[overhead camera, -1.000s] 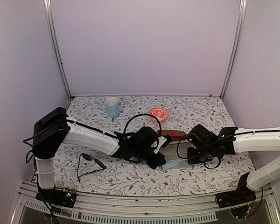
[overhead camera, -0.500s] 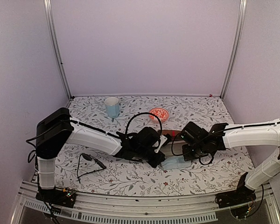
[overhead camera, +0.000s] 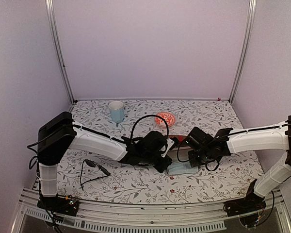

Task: Organize the sunglasses
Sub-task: Place the folded cleaning cloth in the sunglasses case.

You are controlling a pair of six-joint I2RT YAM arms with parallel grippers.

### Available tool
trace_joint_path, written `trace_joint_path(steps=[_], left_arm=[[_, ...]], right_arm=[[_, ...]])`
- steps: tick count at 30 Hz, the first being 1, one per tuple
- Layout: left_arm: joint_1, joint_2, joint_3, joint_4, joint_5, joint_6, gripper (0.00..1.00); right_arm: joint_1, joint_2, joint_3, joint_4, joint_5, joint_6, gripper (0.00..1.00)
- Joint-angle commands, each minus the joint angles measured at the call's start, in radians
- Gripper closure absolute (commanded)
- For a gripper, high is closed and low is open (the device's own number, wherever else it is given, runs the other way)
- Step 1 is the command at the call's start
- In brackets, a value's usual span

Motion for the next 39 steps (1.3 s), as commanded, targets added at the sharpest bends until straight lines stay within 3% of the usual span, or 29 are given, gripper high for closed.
trace_joint_path(steps=[1,39], left_arm=[[-0.006,0.02,0.027,0.006,-0.026,0.022,1.0],[-0.004,0.054,0.035,0.006,-0.044,0.024,1.0]], right_arm=[[-0.009,0.018,0.032,0.02,0.028,-0.017,1.0],[-0.013,0.08,0.05,0.061,0.045,-0.052,1.0]])
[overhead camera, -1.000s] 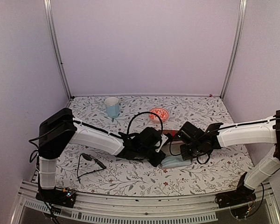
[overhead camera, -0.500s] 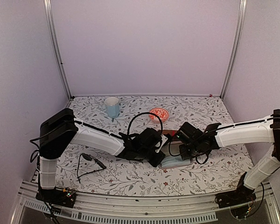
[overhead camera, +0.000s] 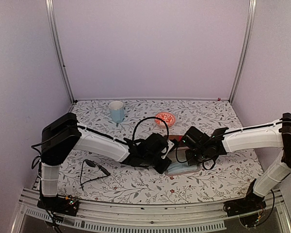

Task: Organize the sunglasses
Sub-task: Place the folded cleaning cloth in the sunglasses case.

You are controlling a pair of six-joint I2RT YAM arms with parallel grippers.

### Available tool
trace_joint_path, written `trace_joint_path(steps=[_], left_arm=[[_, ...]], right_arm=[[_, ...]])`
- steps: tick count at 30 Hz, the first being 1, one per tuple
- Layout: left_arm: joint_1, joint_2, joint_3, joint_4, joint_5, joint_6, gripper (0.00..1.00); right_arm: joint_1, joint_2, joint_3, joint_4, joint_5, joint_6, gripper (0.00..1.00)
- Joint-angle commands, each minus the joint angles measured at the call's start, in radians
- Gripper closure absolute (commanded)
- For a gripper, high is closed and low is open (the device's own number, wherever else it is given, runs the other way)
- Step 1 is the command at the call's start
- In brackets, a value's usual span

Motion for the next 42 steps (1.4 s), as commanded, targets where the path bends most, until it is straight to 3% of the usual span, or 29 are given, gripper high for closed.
trace_joint_path(steps=[1,15,28,42], left_arm=[[-0.005,0.015,0.021,0.008,-0.006,0.01,1.0],[-0.004,0.016,0.026,0.007,-0.014,0.011,1.0],[-0.007,-0.034,0.017,0.003,-0.021,0.006,0.84],[-0.013,-0.096,-0.017,0.009,-0.034,-0.019,0.78]], right_arm=[[-0.006,0.02,0.024,0.013,0.019,-0.017,1.0],[-0.005,0.027,0.028,0.014,0.015,-0.024,0.99],[-0.006,-0.003,0.017,-0.005,-0.008,-0.006,0.84],[-0.005,-0.078,-0.027,0.009,-0.071,0.015,0.82]])
